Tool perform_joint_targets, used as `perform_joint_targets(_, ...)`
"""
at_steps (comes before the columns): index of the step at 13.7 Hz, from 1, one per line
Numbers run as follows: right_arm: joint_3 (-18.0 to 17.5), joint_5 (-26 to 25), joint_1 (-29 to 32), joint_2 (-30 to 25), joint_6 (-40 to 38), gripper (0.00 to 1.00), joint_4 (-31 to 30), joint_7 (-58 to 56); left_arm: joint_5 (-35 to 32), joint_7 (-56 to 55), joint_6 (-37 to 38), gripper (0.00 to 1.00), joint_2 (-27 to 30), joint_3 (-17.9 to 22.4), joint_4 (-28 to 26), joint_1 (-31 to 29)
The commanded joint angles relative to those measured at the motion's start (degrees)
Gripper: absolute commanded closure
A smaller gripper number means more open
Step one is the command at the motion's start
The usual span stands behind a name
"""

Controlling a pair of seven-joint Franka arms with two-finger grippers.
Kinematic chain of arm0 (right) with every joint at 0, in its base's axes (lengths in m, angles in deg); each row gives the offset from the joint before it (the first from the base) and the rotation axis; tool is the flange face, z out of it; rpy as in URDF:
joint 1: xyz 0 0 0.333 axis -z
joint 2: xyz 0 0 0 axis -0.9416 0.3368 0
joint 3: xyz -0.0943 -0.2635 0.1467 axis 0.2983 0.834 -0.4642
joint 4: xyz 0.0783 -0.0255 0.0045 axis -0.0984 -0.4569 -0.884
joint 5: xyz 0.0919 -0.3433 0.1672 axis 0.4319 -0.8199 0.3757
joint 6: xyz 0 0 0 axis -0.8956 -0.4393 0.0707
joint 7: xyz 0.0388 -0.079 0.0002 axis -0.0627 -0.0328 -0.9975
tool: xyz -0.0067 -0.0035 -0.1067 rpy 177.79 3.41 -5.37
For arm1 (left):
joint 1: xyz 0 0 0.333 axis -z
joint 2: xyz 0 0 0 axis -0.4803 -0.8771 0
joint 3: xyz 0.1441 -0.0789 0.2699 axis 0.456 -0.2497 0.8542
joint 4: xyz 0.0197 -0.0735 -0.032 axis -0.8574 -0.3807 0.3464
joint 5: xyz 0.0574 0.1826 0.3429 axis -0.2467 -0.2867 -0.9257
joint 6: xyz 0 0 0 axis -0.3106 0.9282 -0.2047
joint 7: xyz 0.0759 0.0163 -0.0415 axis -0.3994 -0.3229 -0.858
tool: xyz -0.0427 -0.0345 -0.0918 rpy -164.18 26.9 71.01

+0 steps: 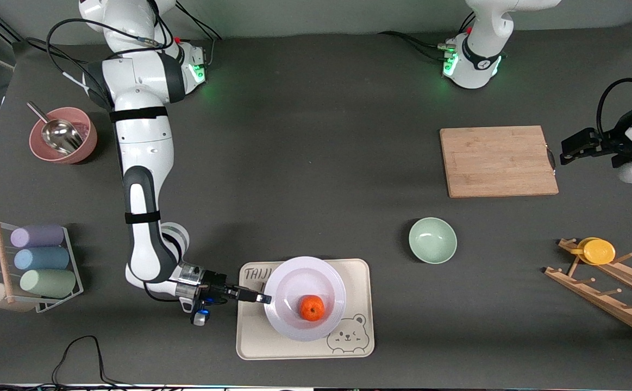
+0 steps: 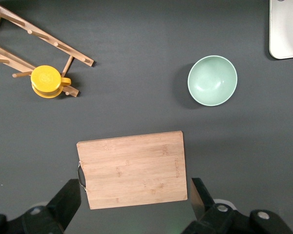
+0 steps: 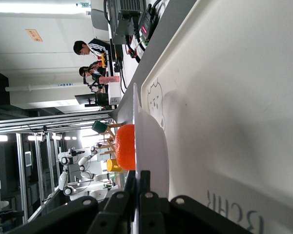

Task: Place orange and plate with both arms
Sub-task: 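Set the plate down onto the bear tray with the right gripper, then open the right gripper to release the plate rim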

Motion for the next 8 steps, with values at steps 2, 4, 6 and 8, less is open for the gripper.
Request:
perform_joint_targets(2, -1.1, 1.0, 1.1, 1.8, -0.1, 1.00, 2.7, -2.9, 0.1, -0.2, -0.6, 0.00, 0.1, 0.2, -0.3, 0.4)
perform_joint_targets(4, -1.6, 1.0, 1.1, 2.3, -0.1, 1.00, 2.7, -4.4, 0.1, -0.2, -0.8, 0.00, 0.1, 0.2, -0.3, 0.4)
perform_joint_targets(6, -1.8, 1.0, 1.2, 2.2, -0.1, 1.00, 2.7, -4.4, 0.2, -0.1, -0.8, 0.00, 0.1, 0.2, -0.3, 0.4)
perform_joint_targets(8, -1.8, 1.0, 1.4, 2.2, -0.1, 1.00, 2.7, -4.5, 0.2, -0.1, -0.9, 0.00, 0.1, 0.2, -0.3, 0.4)
